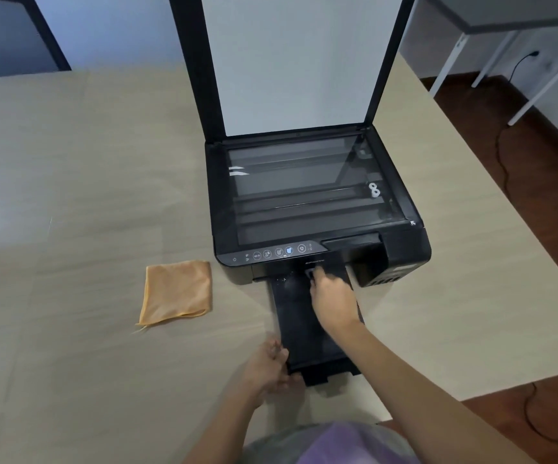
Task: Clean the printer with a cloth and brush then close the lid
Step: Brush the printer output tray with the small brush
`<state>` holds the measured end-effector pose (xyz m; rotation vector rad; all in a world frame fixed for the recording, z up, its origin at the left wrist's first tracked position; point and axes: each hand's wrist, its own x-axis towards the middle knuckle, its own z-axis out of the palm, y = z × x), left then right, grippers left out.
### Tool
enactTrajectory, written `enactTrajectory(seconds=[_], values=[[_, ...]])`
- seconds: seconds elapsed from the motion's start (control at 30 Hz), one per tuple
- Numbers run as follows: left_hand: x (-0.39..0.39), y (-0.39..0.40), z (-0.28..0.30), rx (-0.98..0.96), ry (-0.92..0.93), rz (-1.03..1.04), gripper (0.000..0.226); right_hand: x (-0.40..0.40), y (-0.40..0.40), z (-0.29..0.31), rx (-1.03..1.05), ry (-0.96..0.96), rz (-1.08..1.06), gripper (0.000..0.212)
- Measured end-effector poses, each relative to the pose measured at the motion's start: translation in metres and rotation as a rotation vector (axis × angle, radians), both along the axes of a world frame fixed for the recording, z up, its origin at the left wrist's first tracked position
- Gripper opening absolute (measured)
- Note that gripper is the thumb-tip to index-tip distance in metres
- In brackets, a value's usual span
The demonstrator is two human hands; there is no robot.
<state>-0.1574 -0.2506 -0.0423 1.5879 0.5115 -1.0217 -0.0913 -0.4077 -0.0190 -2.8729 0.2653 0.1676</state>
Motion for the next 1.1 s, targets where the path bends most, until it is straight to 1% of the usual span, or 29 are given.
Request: enactTrajectory(seconds=[0.07, 0.13, 0.23, 0.27, 0.3, 0.37, 0.4, 0.43, 0.6, 0.63, 0.67, 0.73, 0.8, 0.87, 0.93, 0.97, 1.0, 1.03, 1.1], values=[[0.0, 0.0, 0.0, 0.04, -0.033, -0.004, 0.018, -0.001, 0.023, 0.0, 0.064, -0.018, 0.184, 0.034], [0.001, 0.001, 0.0, 0.068, -0.054, -0.039, 0.021, 0.001, 0.033, 0.004, 0.138, -0.001, 0.321, 0.031], [0.0, 0.003, 0.001, 0.047, -0.046, -0.045, 0.016, 0.0, 0.02, 0.013, 0.227, 0.125, 0.47, 0.019], [-0.001, 0.002, 0.0, 0.028, -0.038, -0.02, 0.017, -0.002, 0.013, 0.016, 0.235, 0.128, 0.479, 0.016], [-0.001, 0.002, 0.0, 0.009, -0.025, 0.007, 0.018, -0.003, 0.007, 0.017, 0.233, 0.1, 0.432, 0.015], [-0.003, -0.001, 0.003, -0.03, 0.028, 0.05, 0.016, 0.004, 0.001, 0.018, 0.203, 0.016, 0.246, 0.019], [-0.004, -0.002, 0.005, -0.045, 0.051, 0.065, 0.013, 0.009, 0.003, 0.02, 0.189, 0.015, 0.183, 0.021], [-0.004, -0.002, 0.006, -0.053, 0.062, 0.074, 0.011, 0.011, 0.007, 0.021, 0.181, 0.046, 0.178, 0.023], [-0.004, -0.002, 0.009, -0.021, 0.014, 0.044, 0.017, -0.015, 0.019, 0.02, 0.234, 0.332, 0.437, 0.011], [-0.004, -0.002, 0.008, -0.014, 0.009, 0.041, 0.018, -0.016, 0.017, 0.021, 0.217, 0.343, 0.433, 0.012], [-0.004, -0.003, 0.009, -0.005, 0.011, 0.04, 0.018, -0.012, 0.018, 0.022, 0.198, 0.314, 0.395, 0.013], [-0.004, -0.002, 0.01, 0.005, 0.015, 0.035, 0.02, 0.004, 0.022, 0.023, 0.145, 0.208, 0.284, 0.019], [-0.004, 0.0, 0.011, -0.003, 0.004, 0.02, 0.019, 0.015, 0.024, 0.025, 0.126, 0.133, 0.259, 0.023], [-0.004, 0.001, 0.012, -0.006, -0.001, 0.008, 0.015, 0.008, 0.018, 0.025, 0.121, 0.198, 0.376, 0.024], [-0.004, 0.0, 0.009, 0.006, -0.001, 0.009, 0.014, -0.015, 0.009, 0.025, 0.113, 0.325, 0.53, 0.019], [-0.004, -0.001, 0.007, 0.014, 0.0, 0.011, 0.015, -0.026, 0.003, 0.026, 0.13, 0.379, 0.553, 0.016], [-0.004, -0.002, 0.007, 0.016, 0.002, 0.012, 0.016, -0.031, -0.001, 0.026, 0.149, 0.393, 0.527, 0.015], [-0.003, -0.003, 0.008, 0.007, 0.006, 0.018, 0.015, -0.027, -0.003, 0.027, 0.144, 0.356, 0.469, 0.017], [-0.002, -0.003, 0.008, -0.006, -0.008, 0.023, 0.015, -0.007, -0.007, 0.023, 0.063, 0.211, 0.267, 0.024]])
